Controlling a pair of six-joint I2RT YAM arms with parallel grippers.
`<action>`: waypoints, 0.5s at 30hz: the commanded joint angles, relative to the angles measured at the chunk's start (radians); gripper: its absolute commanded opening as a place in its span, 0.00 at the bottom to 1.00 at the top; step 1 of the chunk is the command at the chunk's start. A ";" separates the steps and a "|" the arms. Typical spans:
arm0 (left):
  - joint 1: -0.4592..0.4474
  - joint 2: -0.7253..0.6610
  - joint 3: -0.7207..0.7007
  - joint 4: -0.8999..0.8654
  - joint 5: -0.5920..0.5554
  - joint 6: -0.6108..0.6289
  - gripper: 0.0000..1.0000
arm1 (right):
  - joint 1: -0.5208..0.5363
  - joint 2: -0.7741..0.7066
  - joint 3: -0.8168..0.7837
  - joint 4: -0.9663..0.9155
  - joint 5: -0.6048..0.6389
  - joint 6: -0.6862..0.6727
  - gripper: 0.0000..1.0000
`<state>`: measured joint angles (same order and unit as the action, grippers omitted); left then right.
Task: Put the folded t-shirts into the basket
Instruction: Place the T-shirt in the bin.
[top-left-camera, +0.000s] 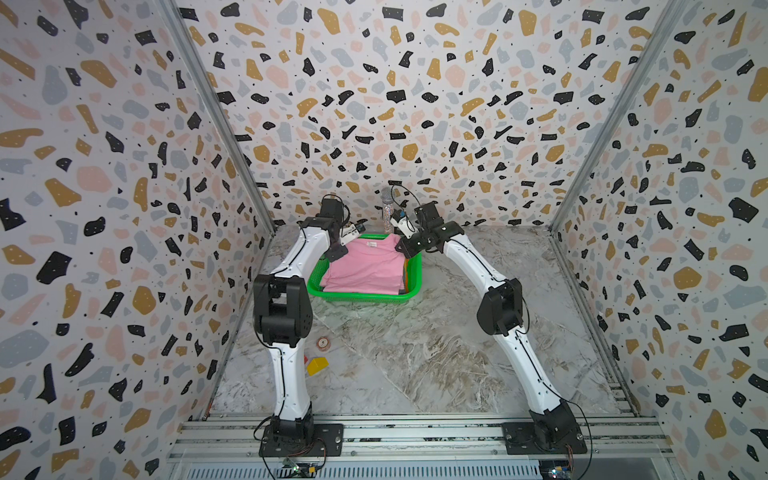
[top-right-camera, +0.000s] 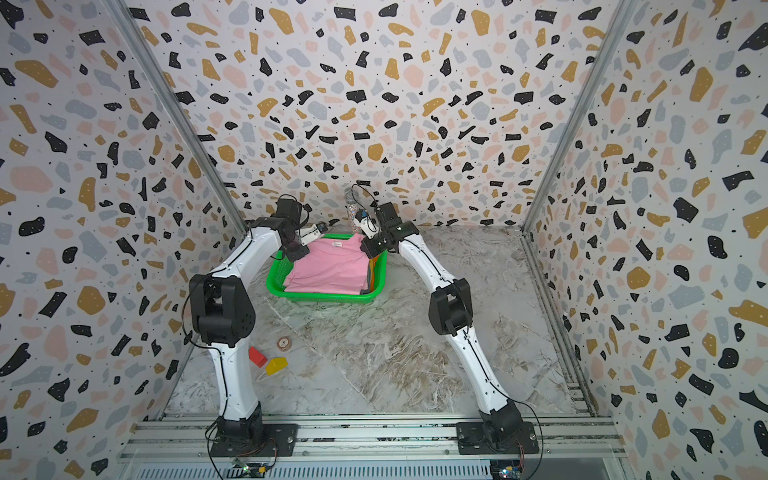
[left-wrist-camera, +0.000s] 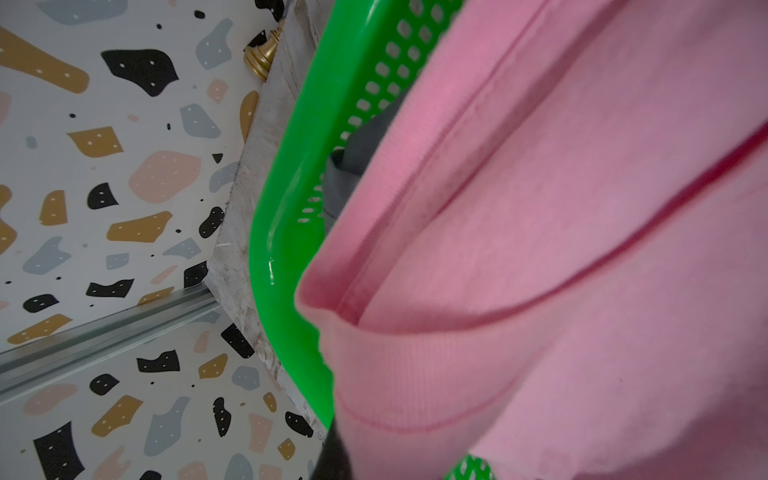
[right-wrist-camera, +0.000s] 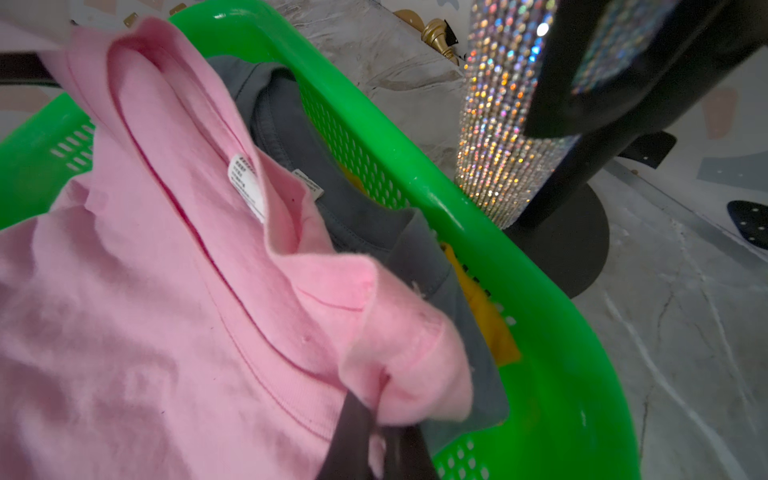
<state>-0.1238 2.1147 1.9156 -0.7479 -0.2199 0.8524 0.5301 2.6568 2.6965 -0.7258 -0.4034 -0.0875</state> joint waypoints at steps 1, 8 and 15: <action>0.016 0.018 0.058 0.042 -0.064 -0.044 0.00 | -0.027 -0.011 0.052 -0.012 0.021 -0.012 0.00; 0.016 0.041 0.086 0.032 -0.067 -0.082 0.00 | -0.043 -0.001 0.059 -0.001 0.026 -0.017 0.00; 0.018 0.044 0.051 0.052 -0.087 -0.097 0.00 | -0.043 0.020 0.063 -0.002 0.022 -0.014 0.00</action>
<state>-0.1253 2.1563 1.9751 -0.7376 -0.2302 0.7853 0.5137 2.6705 2.7205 -0.7082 -0.4114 -0.0906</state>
